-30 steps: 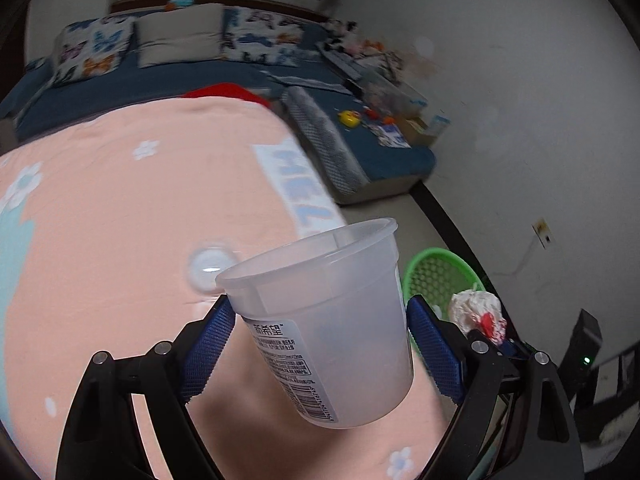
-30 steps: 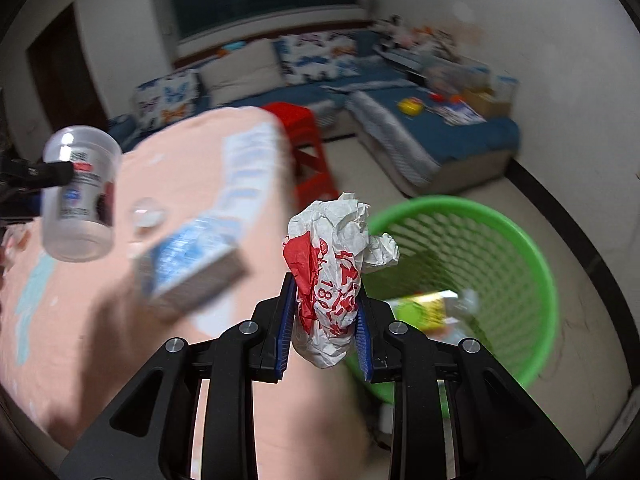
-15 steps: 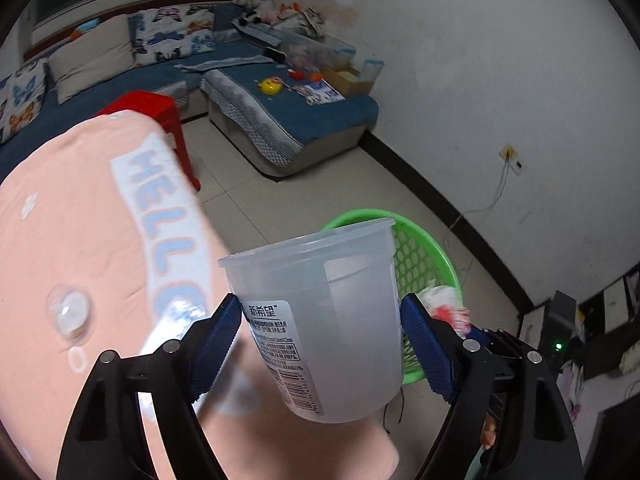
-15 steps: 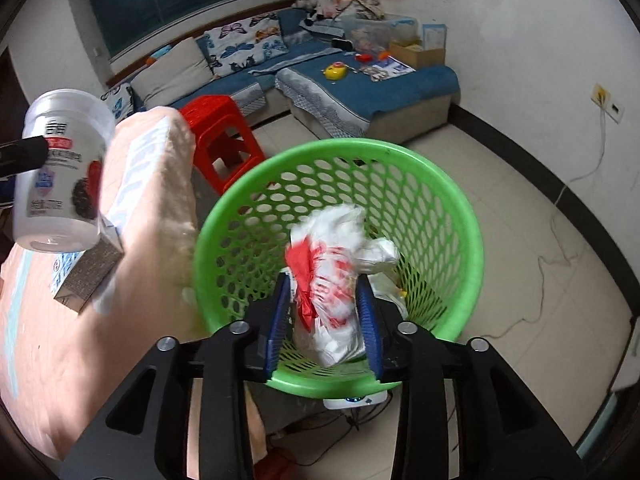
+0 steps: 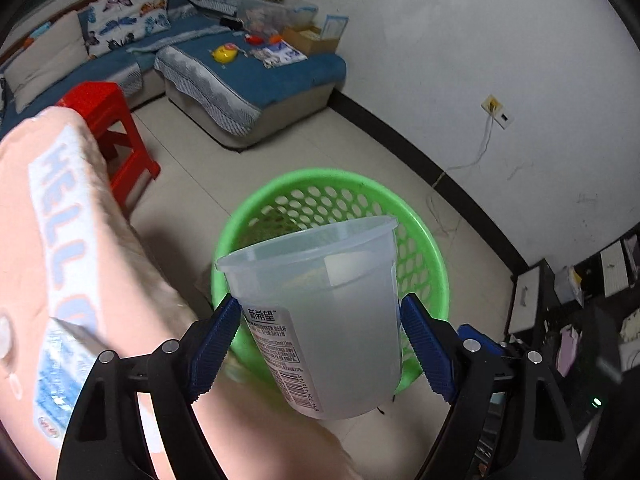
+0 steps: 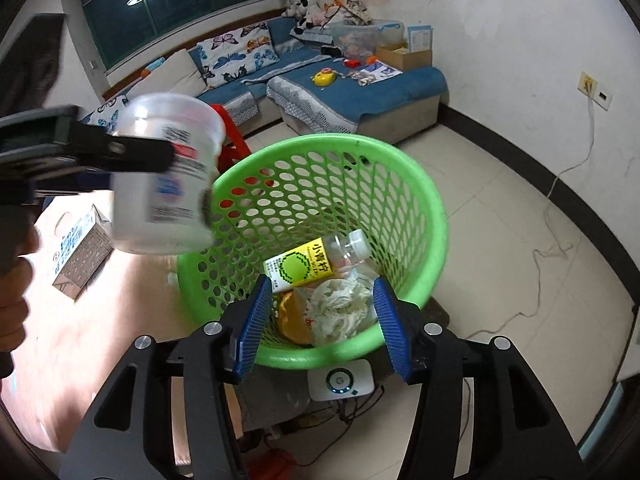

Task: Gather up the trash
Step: 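Lower the white plastic cup into the basket and open the left gripper, then move the right gripper to the blue-and-white milk carton and grasp it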

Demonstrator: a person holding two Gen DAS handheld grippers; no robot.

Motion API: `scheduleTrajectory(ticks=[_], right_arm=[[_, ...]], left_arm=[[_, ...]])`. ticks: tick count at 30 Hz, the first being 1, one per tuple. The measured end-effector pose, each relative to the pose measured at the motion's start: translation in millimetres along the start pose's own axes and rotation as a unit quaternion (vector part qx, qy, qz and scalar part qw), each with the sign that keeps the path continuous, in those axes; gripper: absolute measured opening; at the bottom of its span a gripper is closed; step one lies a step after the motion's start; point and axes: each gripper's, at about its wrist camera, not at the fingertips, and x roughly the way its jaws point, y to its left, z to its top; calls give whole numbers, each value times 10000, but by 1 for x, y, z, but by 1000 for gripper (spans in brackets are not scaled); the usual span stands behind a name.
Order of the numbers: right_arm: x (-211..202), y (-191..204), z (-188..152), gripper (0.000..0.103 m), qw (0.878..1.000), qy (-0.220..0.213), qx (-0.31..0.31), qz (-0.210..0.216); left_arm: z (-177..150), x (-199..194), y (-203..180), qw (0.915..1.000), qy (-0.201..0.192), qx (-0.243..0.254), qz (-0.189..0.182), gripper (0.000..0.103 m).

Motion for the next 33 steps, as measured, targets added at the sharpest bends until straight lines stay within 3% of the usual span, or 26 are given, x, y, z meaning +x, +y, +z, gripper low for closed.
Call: scheduleTrajectory(ticks=[8,16,22,33], right_arm=[[-23,-11,-8,56,9998,-146,59,-98],[-31,6,-8,58,9998,-140,-105,76],[-37,30,0,62,9991,-238,-213,284],[-37,105,8,67,9948,-221,-735,671]], left_arm=[[-2,19,-12,9997,110,86,-205,83],[-20,-27,-3,9986,-342,414,-11,83],[-42,-69,35,9951,-687,494,517,83],[-76,-122,139,9895,-954,-180,1068,83]])
